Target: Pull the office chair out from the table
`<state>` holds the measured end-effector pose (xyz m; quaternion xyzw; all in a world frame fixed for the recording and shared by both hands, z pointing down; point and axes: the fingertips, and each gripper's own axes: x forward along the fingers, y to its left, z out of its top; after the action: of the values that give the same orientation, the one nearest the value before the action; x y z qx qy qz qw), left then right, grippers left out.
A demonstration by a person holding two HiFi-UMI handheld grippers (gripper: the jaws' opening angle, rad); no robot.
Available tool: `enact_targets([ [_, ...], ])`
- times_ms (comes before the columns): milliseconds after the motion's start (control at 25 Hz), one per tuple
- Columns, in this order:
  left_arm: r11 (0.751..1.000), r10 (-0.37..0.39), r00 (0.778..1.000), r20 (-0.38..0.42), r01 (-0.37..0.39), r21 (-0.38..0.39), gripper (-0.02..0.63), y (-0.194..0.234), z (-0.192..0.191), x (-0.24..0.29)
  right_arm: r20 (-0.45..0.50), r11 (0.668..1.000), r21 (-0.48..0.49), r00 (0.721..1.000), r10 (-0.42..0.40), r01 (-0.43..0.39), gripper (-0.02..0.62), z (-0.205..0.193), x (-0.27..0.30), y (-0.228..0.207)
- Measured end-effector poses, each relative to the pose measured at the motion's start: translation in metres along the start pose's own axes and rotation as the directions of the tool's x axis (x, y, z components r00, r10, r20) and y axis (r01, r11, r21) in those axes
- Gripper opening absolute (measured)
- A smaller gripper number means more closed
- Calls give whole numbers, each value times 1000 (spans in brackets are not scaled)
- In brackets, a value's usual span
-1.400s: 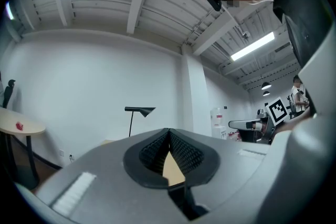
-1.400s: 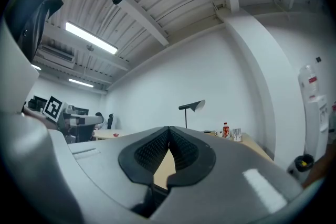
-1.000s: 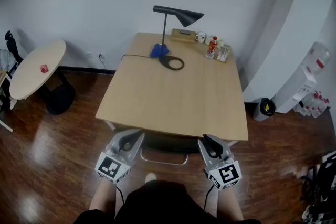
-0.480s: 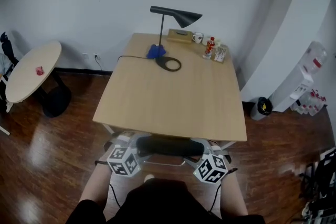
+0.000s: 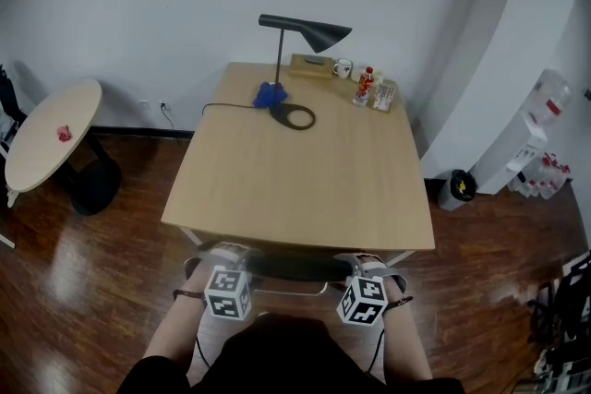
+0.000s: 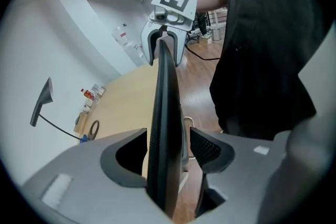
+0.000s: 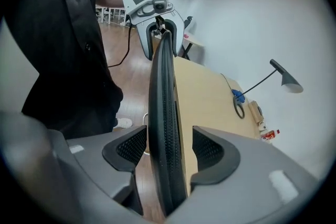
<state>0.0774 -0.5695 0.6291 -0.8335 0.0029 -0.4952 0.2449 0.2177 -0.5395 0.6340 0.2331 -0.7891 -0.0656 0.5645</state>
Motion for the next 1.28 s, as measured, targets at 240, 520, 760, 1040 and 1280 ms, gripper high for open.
enact_targets([
  [240,999,18,1000,-21,-17,40,150,3,-7,8,-66,1000,-6,998,14,-15,247,-8,13,0],
  [520,998,-18,999,-33,20,66,112,-2,-7,8,-148,996,-73,988,34,-45,119,-16,17,7],
  [760,996,-54,997,-54,58,67,84,-6,-10,9,-162,992,-90,985,68,-83,70,-17,17,11],
  [1040,997,-67,994,-91,71,43,78,-11,-9,7,-179,989,-77,977,112,-128,51,-16,12,21],
  [1280,997,-71,992,-105,75,35,78,-32,-3,-4,-180,981,-97,973,147,-166,56,-13,-2,45],
])
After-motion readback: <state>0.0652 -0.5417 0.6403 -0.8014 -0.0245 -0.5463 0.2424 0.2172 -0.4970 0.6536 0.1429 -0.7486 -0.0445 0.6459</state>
